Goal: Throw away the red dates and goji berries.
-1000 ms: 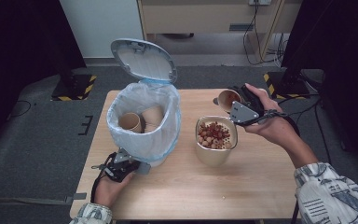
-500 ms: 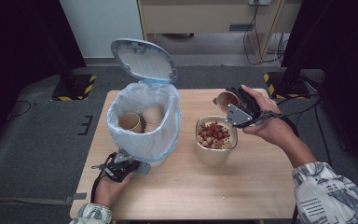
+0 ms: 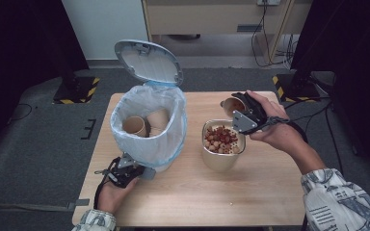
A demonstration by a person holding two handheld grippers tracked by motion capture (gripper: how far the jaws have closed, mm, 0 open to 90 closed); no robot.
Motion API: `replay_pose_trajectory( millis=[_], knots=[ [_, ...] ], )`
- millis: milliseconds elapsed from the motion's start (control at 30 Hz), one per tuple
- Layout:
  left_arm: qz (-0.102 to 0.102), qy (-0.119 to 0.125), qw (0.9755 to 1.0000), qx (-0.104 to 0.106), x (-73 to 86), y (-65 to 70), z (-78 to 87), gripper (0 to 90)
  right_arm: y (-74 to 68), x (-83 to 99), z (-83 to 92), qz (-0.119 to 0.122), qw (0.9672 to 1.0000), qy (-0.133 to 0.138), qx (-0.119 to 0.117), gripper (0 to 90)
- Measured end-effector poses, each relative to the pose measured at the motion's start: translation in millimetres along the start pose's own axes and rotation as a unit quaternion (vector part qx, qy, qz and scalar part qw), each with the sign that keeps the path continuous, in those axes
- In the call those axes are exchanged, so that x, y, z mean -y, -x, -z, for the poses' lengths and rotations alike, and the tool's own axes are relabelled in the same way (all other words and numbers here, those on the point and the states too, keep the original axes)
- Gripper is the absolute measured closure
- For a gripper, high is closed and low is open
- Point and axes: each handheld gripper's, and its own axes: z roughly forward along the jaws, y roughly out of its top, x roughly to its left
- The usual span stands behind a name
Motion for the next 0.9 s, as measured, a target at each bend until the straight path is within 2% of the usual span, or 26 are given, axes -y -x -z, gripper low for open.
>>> replay_pose_trajectory(
  millis=[133,167,500,600,633,700,833,900],
  knots=[
    [0.0,0.0,1.0,0.0,0.0,-0.1,0.0,90.0,-1.4,-1.7,-1.2,0.006,1.0,-0.004,-0.002,28.2],
    [0.0,0.0,1.0,0.0,0.0,-0.1,0.0,90.0,-2.5,-3.2,-1.2,0.019,0.9998,-0.01,-0.003,28.2],
    [0.0,0.0,1.0,0.0,0.0,0.1,0.0,90.0,-5.4,-6.6,1.4,0.048,0.9985,-0.026,-0.006,28.2],
    [0.0,0.0,1.0,0.0,0.0,0.1,0.0,90.0,-6.6,-8.2,1.1,0.059,0.9978,-0.03,-0.008,28.2],
    [0.0,0.0,1.0,0.0,0.0,0.0,0.0,90.0,-7.1,-9.5,0.5,0.072,0.9966,-0.038,-0.009,28.3],
    [0.0,0.0,1.0,0.0,0.0,0.0,0.0,90.0,-7.7,-10.2,-0.2,0.074,0.9965,-0.038,-0.009,28.3],
    [0.0,0.0,1.0,0.0,0.0,0.0,0.0,90.0,-8.6,-13.5,-1.6,0.101,0.9937,-0.049,-0.008,28.4],
    [0.0,0.0,1.0,0.0,0.0,0.1,-0.1,90.0,-8.7,-14.0,-1.9,0.101,0.9936,-0.049,-0.006,28.5]
  ],
)
